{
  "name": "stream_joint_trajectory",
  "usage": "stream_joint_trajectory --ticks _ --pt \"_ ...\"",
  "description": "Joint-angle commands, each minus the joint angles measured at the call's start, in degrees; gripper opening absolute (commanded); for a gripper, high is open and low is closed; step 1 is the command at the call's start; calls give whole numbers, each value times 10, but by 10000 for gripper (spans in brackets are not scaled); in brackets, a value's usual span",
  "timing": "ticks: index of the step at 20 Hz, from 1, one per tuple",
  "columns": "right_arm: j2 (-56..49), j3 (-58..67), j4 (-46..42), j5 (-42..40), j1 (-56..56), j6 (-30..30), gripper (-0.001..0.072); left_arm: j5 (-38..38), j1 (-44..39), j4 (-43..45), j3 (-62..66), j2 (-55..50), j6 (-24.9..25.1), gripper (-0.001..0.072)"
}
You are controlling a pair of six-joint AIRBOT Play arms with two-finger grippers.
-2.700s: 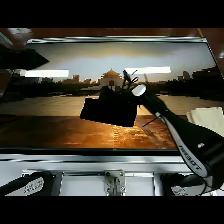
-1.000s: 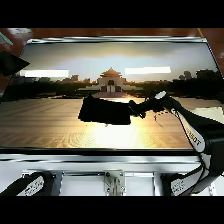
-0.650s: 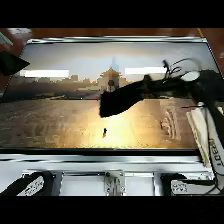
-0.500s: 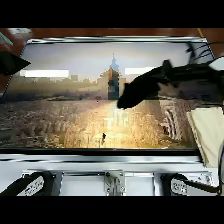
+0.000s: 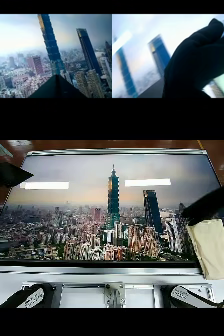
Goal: Fold the shirts.
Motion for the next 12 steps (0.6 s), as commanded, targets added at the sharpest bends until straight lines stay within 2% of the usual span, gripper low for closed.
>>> stream_joint_trajectory --ticks 1,3,8,12 --pt "-13 8 -59 4 -68 -13 68 -7 -2 -14 0 0 2 38" --pt "-20 8 -105 15 -75 -16 67 -6 -11 -14 0 0 2 38" --pt "-27 -21 -338 138 -80 -9 68 -6 -42 -14 0 0 2 38" --pt "-12 -117 -353 193 -133 2 68 -6 -47 -14 0 0 2 38"
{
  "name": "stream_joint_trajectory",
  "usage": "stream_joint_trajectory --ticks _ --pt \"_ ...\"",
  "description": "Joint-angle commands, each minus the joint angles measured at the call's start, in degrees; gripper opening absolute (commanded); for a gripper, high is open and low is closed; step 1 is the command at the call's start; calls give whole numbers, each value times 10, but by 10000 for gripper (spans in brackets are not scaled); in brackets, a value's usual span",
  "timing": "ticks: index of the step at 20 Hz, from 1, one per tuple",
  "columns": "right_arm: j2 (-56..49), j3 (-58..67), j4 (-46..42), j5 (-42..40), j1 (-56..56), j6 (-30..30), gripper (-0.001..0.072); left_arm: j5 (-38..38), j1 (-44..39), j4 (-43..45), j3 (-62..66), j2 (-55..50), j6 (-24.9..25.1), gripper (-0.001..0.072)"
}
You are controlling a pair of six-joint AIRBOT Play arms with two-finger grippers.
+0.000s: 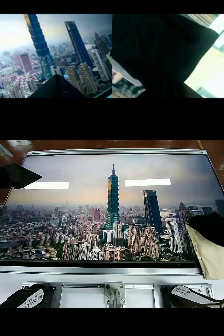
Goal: Fold the shirts.
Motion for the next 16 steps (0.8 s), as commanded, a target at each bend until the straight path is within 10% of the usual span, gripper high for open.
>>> stream_joint_trajectory --ticks 1,9,12,16 --pt "21 -88 -54 55 -45 15 68 0 -5 0 0 0 0 38" --pt "102 -350 -54 -75 -132 65 75 2 -5 0 0 0 -2 38" --pt "102 -381 -38 -132 -133 79 596 2 -5 0 0 0 -2 38" --pt "128 -367 -32 -152 -133 66 596 2 -5 0 0 -4 -2 38"
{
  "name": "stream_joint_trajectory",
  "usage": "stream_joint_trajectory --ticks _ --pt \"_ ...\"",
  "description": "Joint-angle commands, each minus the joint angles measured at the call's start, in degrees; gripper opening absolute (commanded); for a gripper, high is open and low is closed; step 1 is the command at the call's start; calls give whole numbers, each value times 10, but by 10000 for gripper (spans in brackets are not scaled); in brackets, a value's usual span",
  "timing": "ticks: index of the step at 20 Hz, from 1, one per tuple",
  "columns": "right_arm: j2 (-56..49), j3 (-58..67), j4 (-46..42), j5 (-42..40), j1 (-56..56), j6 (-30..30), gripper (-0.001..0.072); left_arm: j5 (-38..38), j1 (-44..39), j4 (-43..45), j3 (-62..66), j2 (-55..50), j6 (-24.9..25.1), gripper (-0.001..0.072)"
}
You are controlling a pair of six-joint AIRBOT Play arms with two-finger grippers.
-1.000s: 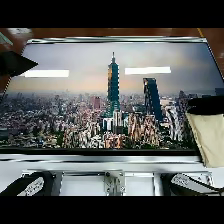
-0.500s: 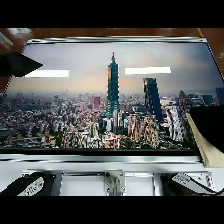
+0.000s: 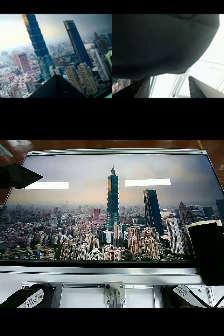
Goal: Fold the shirts.
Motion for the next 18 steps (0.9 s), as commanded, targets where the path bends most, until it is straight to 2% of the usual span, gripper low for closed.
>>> stream_joint_trajectory --ticks 1,2,3,5,6,7,8,9,10,11,12,15,18 --pt "31 20 16 -47 -2 -28 595 1 0 0 0 -5 0 38" --pt "45 49 42 -71 -2 -51 571 1 0 0 0 -10 0 38" --pt "63 84 88 -118 -2 -73 482 2 0 1 0 -16 0 37" --pt "95 144 194 -210 22 -109 480 22 -13 48 0 -34 3 35" --pt "106 165 244 -237 54 -134 480 39 -34 118 0 -47 6 35" --pt "116 179 283 -246 104 -163 480 45 -59 200 0 -66 -4 35" --pt "121 183 296 -239 165 -181 480 40 -89 282 0 -92 -40 35" --pt "121 183 275 -210 240 -181 484 20 -119 338 0 -120 -71 36" --pt "111 183 235 -165 311 -169 559 -2 -144 363 0 -147 -86 55" --pt "89 183 184 -109 384 -134 693 -22 -166 364 0 -172 -86 310" --pt "59 183 149 -52 444 -108 694 -37 -188 365 0 -198 -95 720" --pt "-24 183 98 37 544 -72 693 -46 -226 362 0 -248 -101 705" --pt "-68 183 85 50 592 -53 693 -44 -236 360 0 -251 -105 705"
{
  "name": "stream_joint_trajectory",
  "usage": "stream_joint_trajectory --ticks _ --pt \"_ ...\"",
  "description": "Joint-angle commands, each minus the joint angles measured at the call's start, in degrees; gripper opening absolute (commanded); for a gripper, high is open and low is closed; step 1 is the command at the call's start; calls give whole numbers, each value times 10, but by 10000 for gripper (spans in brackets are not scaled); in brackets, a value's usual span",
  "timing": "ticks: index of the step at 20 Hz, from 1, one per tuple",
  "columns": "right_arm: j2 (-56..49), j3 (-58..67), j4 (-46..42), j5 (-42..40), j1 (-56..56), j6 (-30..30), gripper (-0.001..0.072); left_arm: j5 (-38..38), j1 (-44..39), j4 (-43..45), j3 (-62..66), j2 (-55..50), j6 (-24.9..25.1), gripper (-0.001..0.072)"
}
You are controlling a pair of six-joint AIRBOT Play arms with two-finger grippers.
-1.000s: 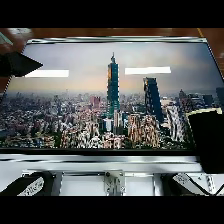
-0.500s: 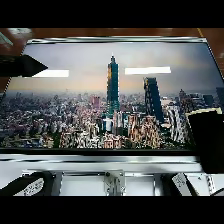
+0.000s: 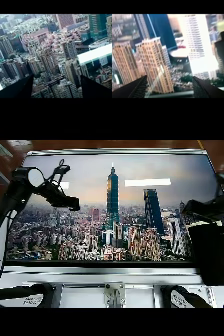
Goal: Fold the shirts.
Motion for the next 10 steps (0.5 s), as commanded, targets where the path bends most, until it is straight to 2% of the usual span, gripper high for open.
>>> stream_joint_trajectory --ticks 1,10 --pt "-53 2 -46 44 83 34 693 -9 -19 19 0 -18 -11 705" --pt "-58 2 -42 25 102 34 693 -9 -12 19 0 -18 -11 705"
